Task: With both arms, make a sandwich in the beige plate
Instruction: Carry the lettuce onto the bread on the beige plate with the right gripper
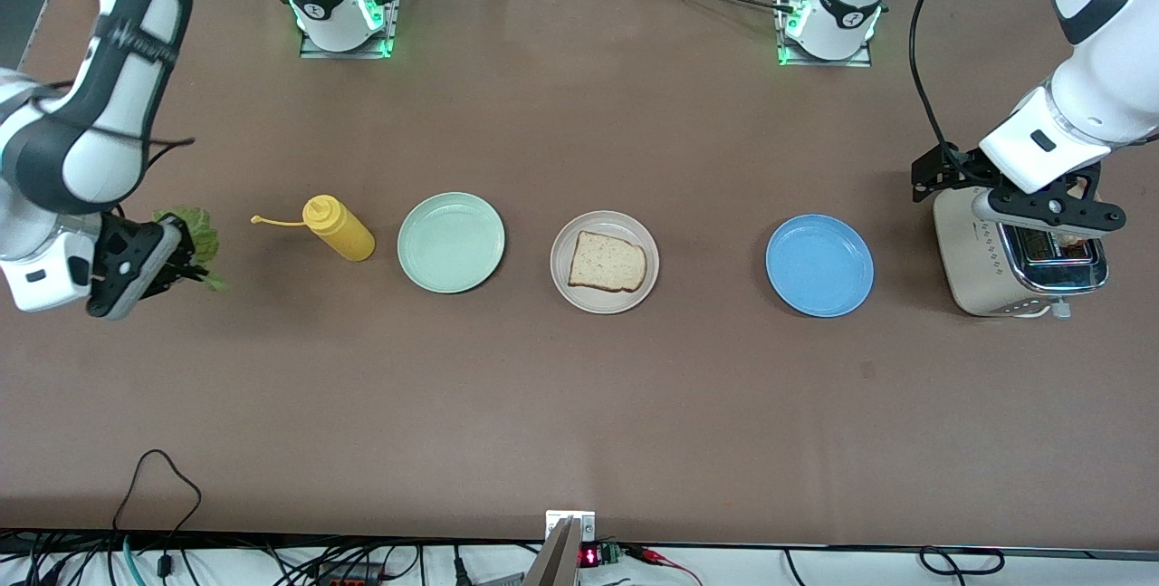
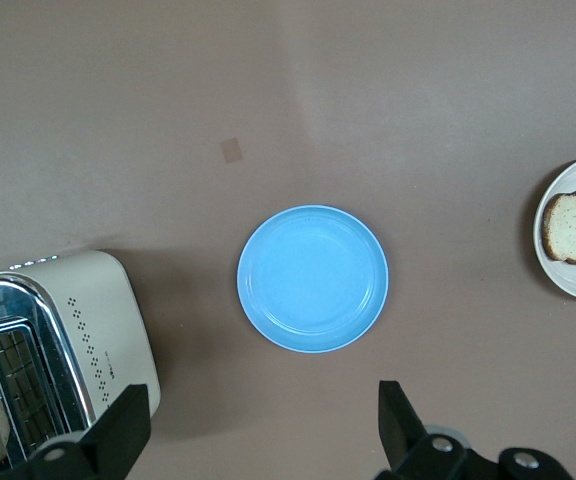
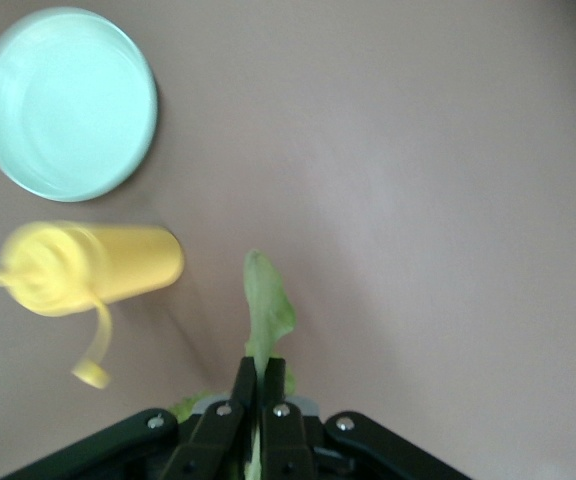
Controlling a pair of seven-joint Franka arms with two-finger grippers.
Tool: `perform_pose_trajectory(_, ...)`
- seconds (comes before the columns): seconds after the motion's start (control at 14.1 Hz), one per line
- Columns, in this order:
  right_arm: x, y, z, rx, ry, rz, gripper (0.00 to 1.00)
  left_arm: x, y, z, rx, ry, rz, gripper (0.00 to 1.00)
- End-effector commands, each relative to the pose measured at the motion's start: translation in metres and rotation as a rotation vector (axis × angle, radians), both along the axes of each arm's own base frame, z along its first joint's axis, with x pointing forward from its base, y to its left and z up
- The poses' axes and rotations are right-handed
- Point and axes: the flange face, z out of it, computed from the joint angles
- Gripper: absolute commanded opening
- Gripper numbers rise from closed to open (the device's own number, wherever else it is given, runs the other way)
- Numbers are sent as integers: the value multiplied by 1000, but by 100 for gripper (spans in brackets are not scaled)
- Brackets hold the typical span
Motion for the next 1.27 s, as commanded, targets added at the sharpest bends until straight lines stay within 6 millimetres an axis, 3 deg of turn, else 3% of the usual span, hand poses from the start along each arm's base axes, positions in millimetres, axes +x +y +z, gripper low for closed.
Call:
perform_pose_trajectory(0.0,2,63,31,-6,-3,134,0,-2,0,4,16,2,-9,100)
perform_pose_trajectory(0.35,-19,206,27,118,-25,296,0,-2,0,4,16,2,-7,100)
perform_pose_trajectory(0.5,-32,266,-1,157,17,323,0,-2,0,4,16,2,-7,100)
perform_pose_trajectory(0.71,-41,339,-36,192,-35,357,0,-2,0,3,16,3,-6,100)
perform_pose_trajectory(0.92,-59,404,-63,208,-88,304,0,-2,1,4,15,2,-4,100)
perform_pose_trajectory(1.2,-75,458,-116,203,-154,241,0,-2,1,4,15,2,-4,100)
